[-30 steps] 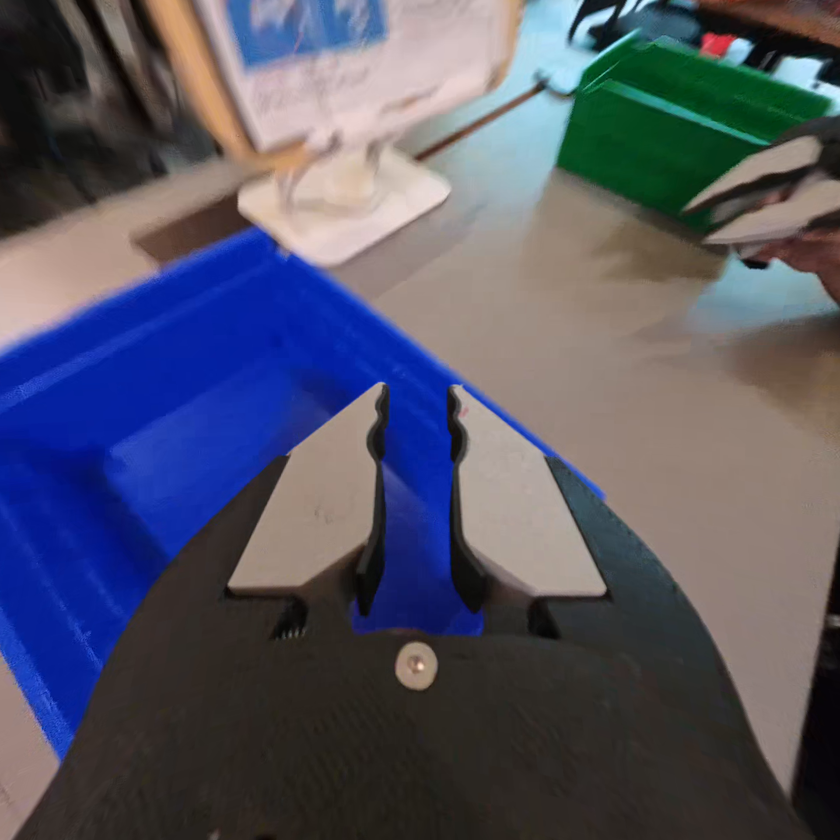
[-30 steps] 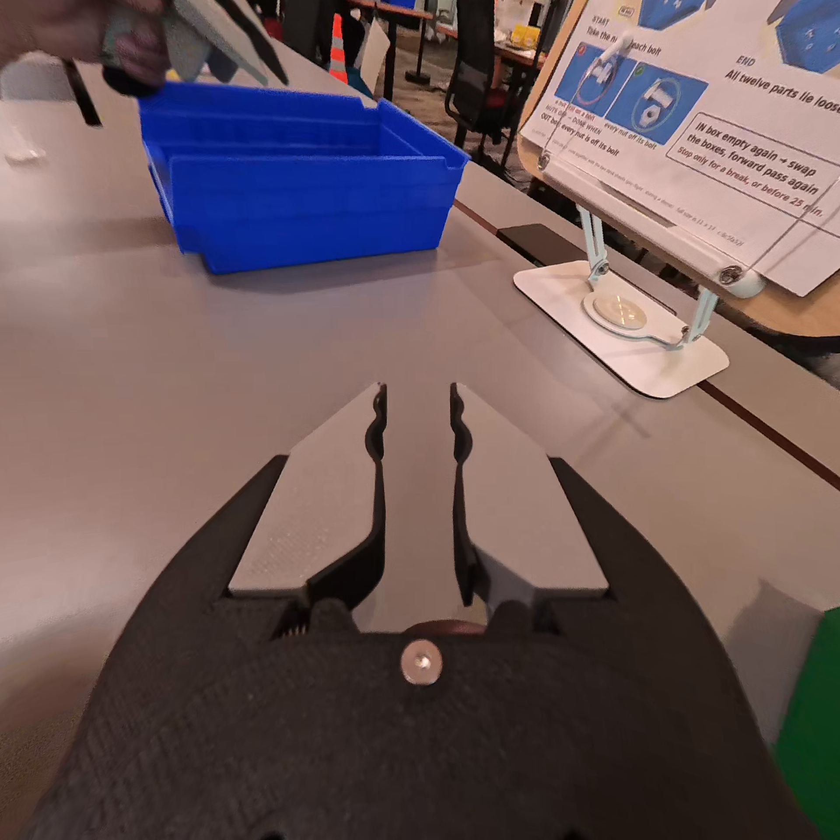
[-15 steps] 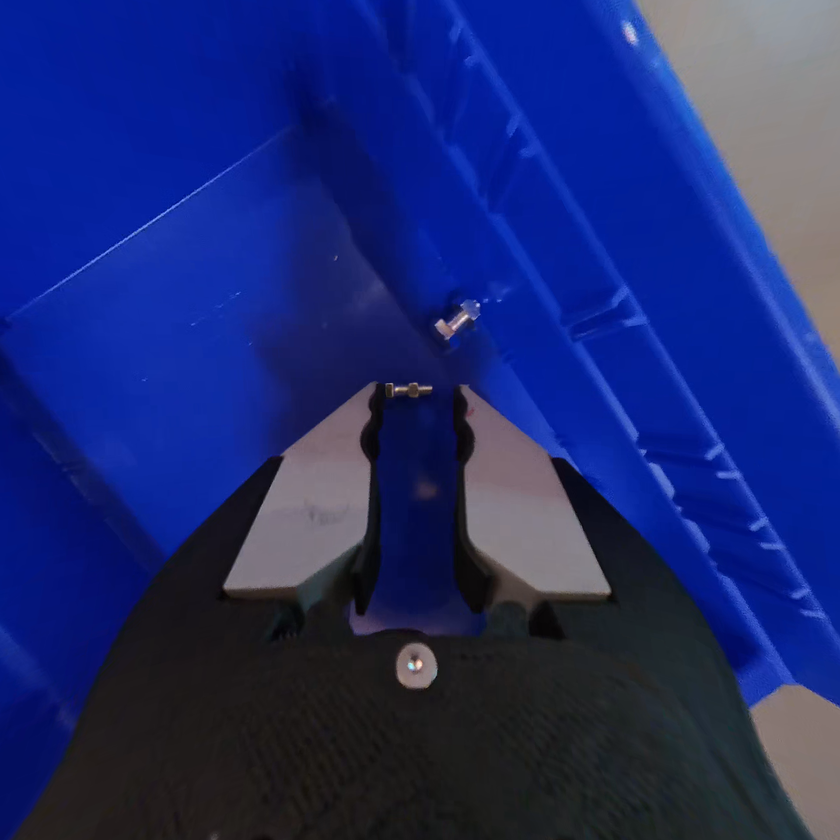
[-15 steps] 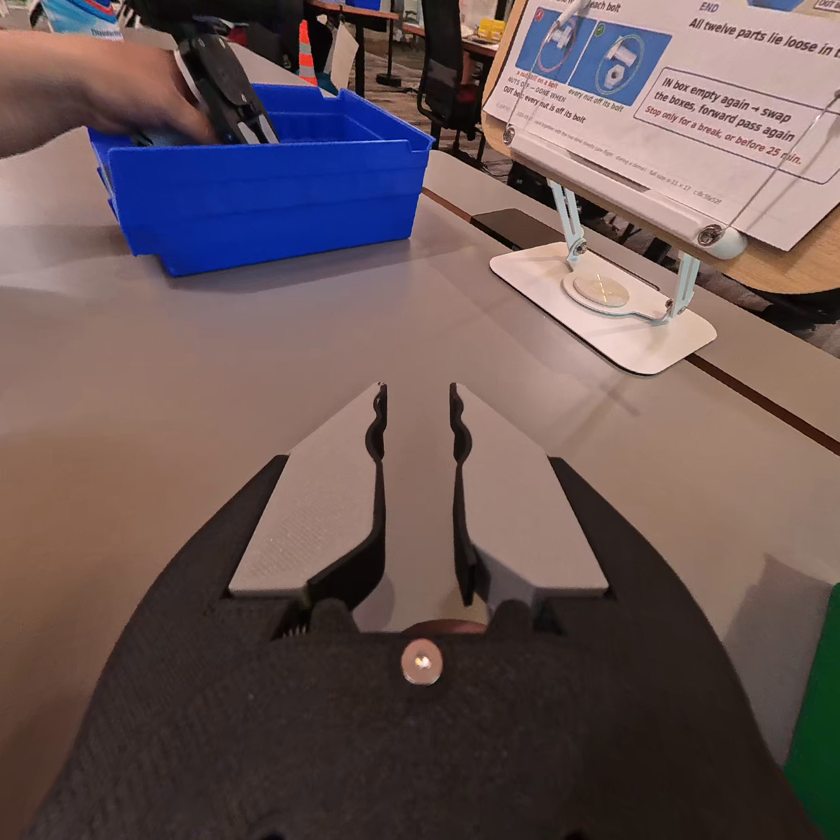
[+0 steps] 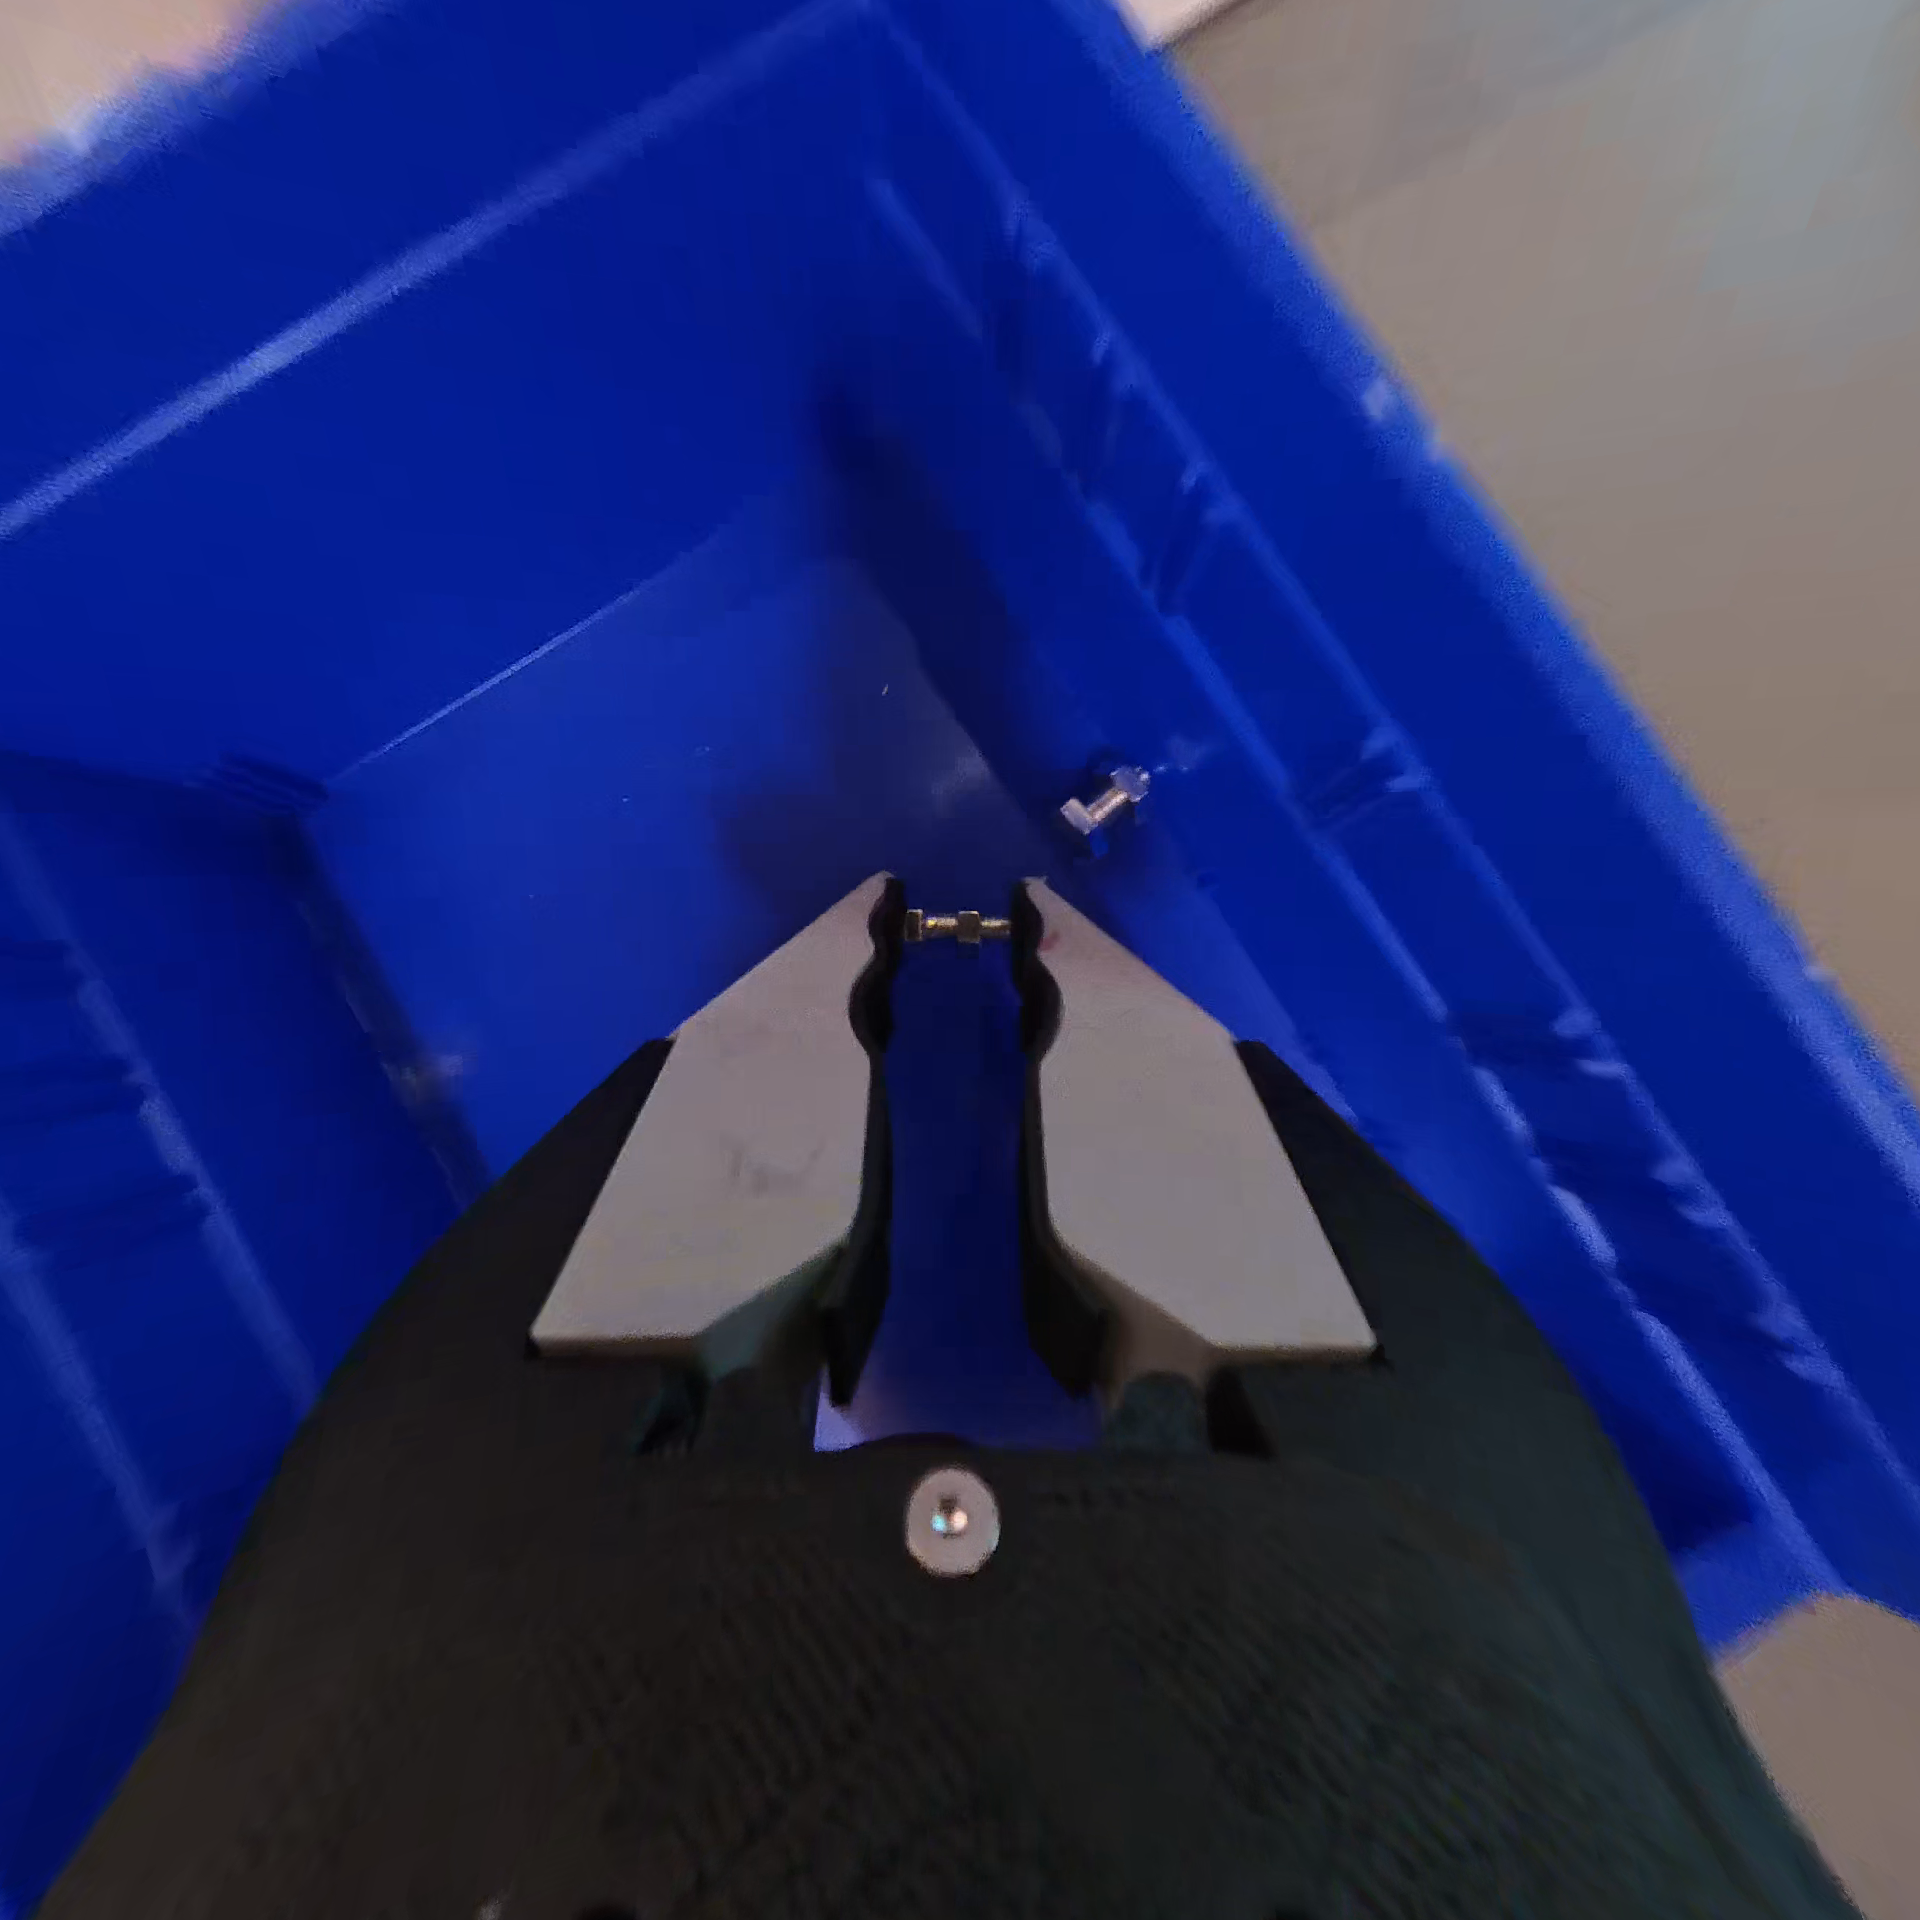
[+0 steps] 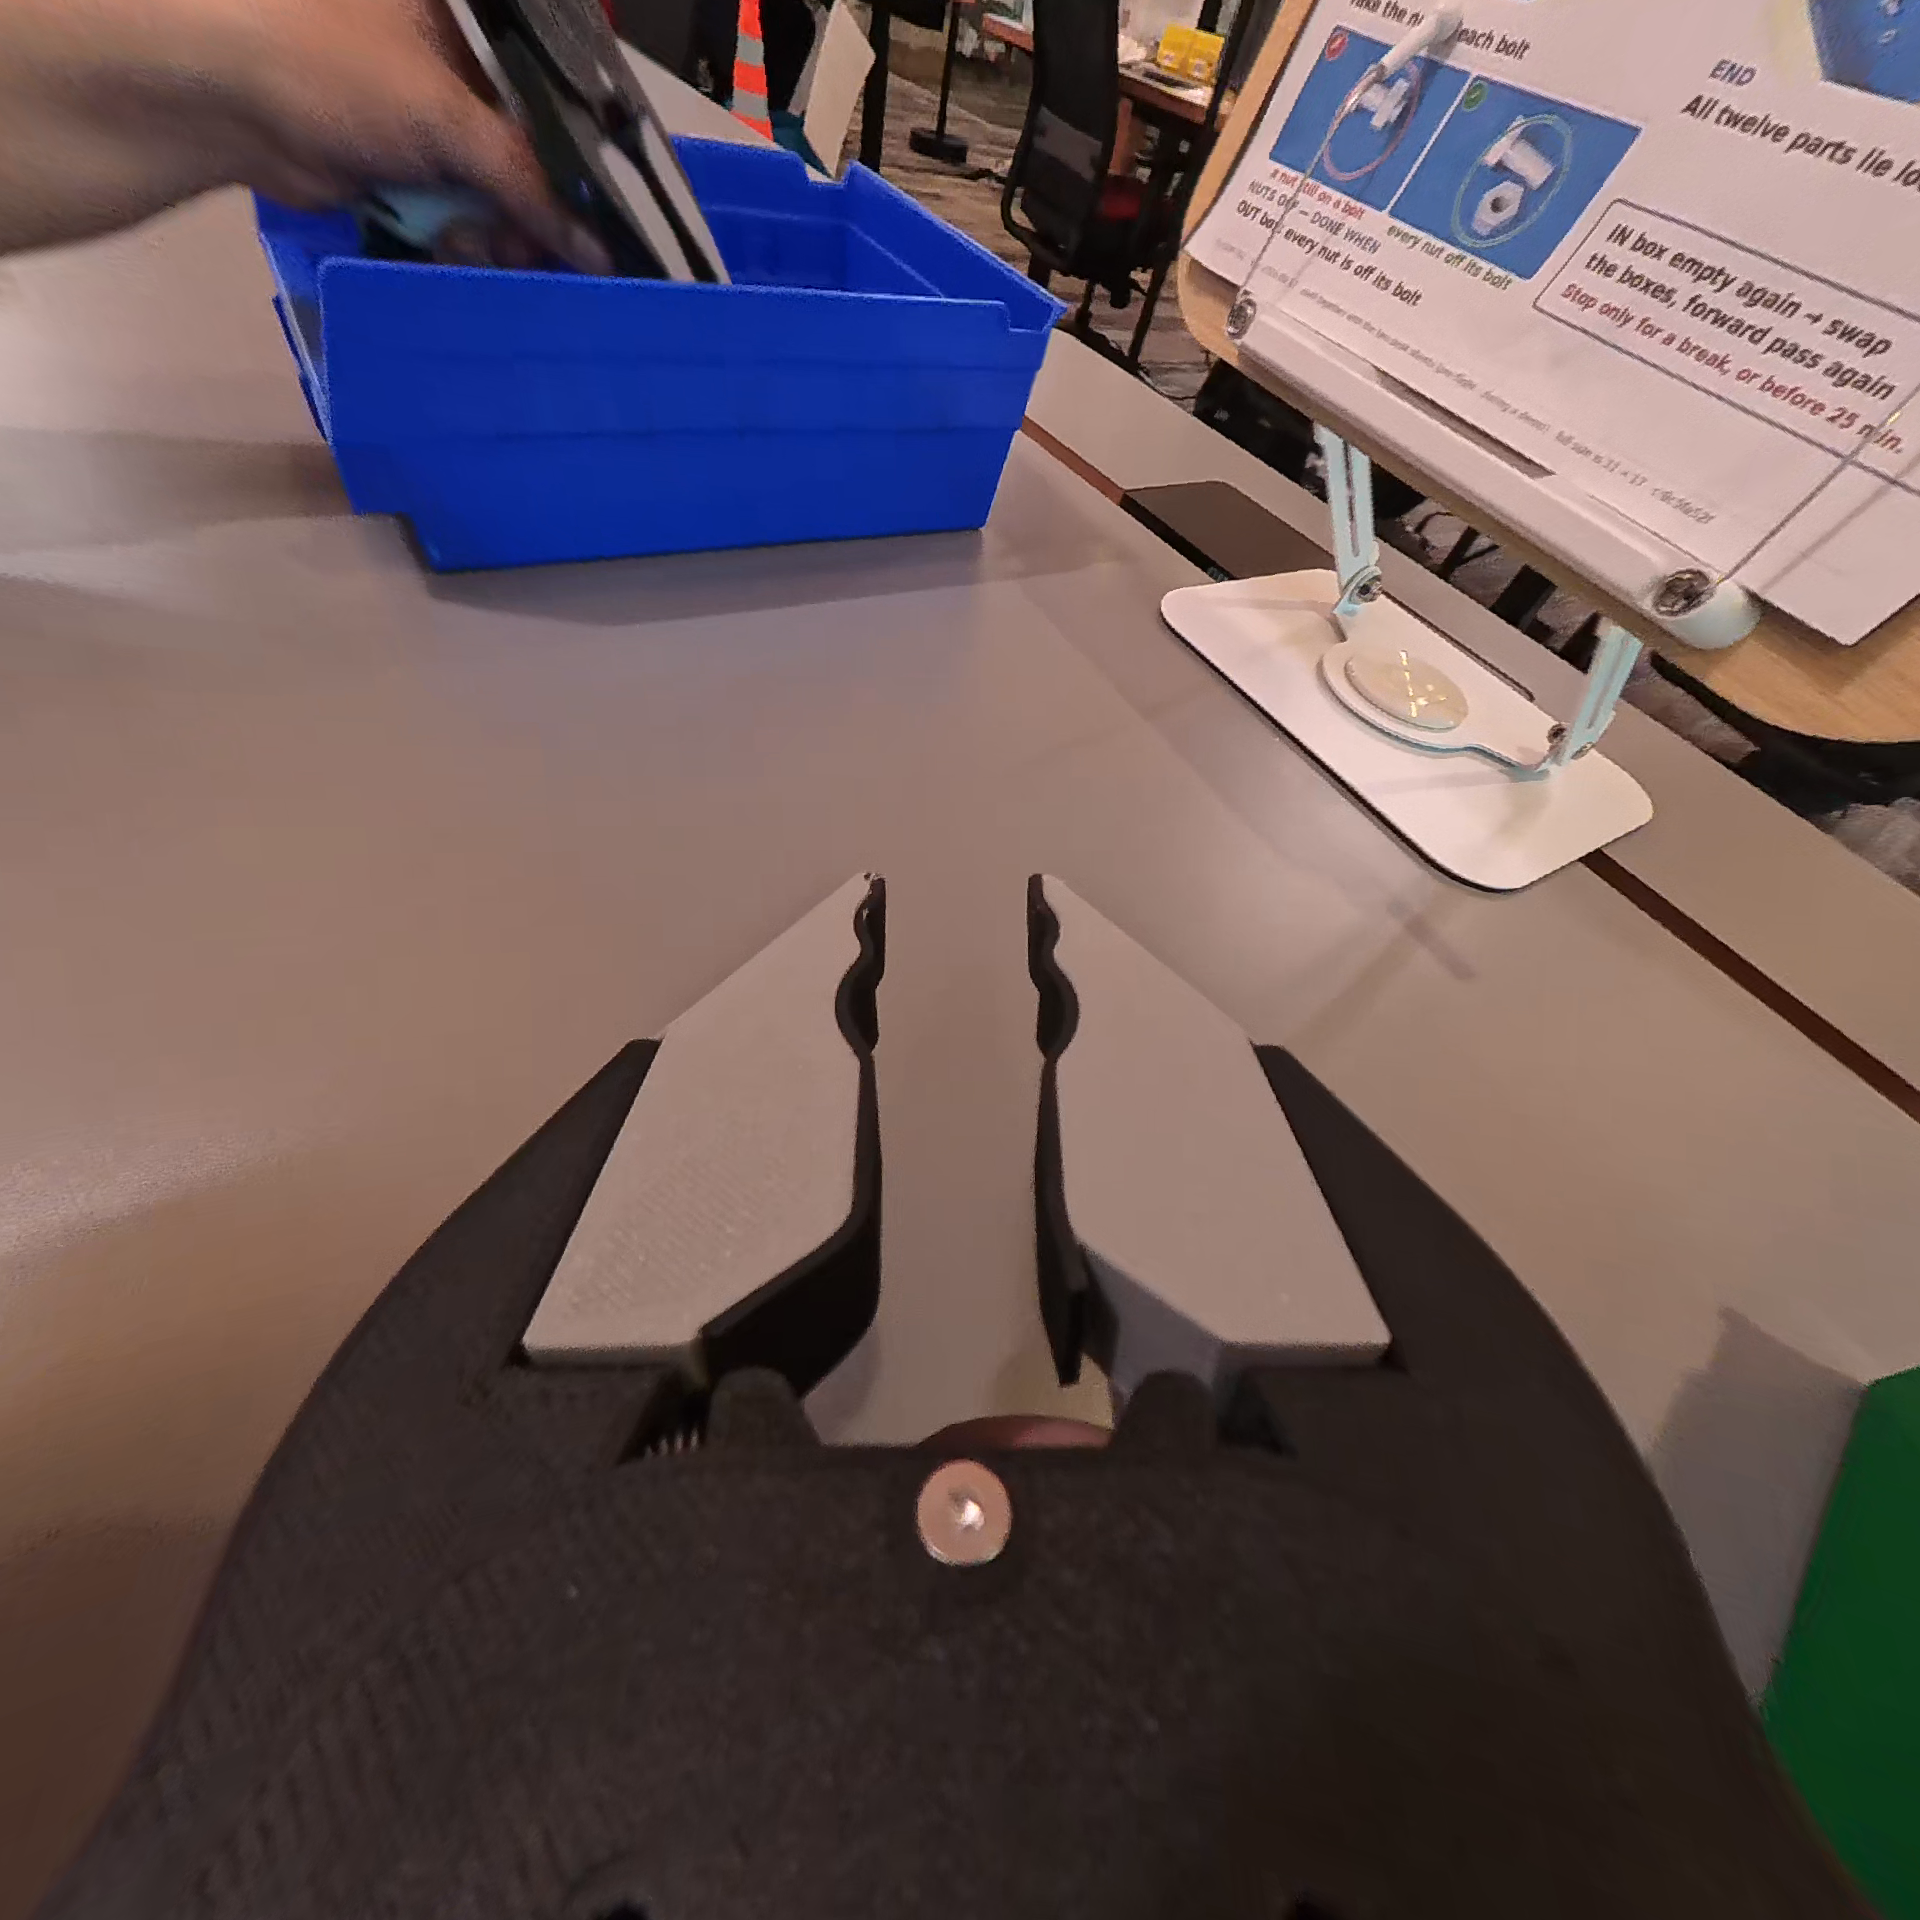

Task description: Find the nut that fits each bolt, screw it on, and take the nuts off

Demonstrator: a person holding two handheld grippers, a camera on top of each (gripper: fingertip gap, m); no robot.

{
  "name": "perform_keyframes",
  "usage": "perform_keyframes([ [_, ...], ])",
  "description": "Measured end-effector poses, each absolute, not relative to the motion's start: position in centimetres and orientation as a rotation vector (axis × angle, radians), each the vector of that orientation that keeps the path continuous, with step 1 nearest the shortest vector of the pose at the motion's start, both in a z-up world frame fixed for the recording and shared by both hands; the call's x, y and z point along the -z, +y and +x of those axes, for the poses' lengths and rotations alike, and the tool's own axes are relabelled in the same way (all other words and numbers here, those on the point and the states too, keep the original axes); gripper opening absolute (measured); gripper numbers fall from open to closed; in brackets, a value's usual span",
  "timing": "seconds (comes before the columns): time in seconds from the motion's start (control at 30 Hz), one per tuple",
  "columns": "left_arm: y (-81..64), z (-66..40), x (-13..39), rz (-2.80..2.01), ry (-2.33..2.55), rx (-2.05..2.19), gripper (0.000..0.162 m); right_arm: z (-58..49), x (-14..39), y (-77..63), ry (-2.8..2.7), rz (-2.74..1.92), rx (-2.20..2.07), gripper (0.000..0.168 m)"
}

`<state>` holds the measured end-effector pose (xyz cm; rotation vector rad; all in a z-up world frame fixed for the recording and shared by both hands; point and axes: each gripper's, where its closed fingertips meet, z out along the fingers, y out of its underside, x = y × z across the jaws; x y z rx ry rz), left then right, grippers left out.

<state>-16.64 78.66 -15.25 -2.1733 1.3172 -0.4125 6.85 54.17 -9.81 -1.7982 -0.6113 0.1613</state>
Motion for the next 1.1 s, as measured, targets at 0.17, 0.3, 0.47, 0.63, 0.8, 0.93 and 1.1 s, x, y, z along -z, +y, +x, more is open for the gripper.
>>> perform_keyframes([
  [0.17,75.6,-17.4,6.7,-2.001,1.258,0.513,0.019,6.8,8.5,53.8,-0.593,-1.764,-0.159,0.024],
  [0.3,65.9,-12.5,1.4,-1.73,1.407,0.716,0.019,7.8,7.9,53.9,-0.52,-1.769,-0.193,0.024],
  [0.47,53.8,-4.0,7.4,-1.596,1.734,0.914,0.018,8.2,7.6,53.8,-0.447,-1.774,-0.314,0.024],
  [0.63,51.3,1.1,15.9,-1.727,1.847,0.887,0.018,6.9,9.2,53.6,-0.502,-1.837,-0.353,0.027],
  [0.8,50.9,2.4,17.5,-1.795,1.849,0.913,0.019,5.9,11.7,53.4,-0.566,-1.975,-0.29,0.032],
  [0.93,50.6,2.4,17.3,-1.775,1.833,0.965,0.025,5.5,12.5,53.2,-0.61,-2.006,-0.231,0.032],
  [1.1,50.8,1.6,16.2,-1.734,1.79,1.068,0.03,4.5,13.1,52.7,-0.57,-2.052,-0.374,0.032],
])
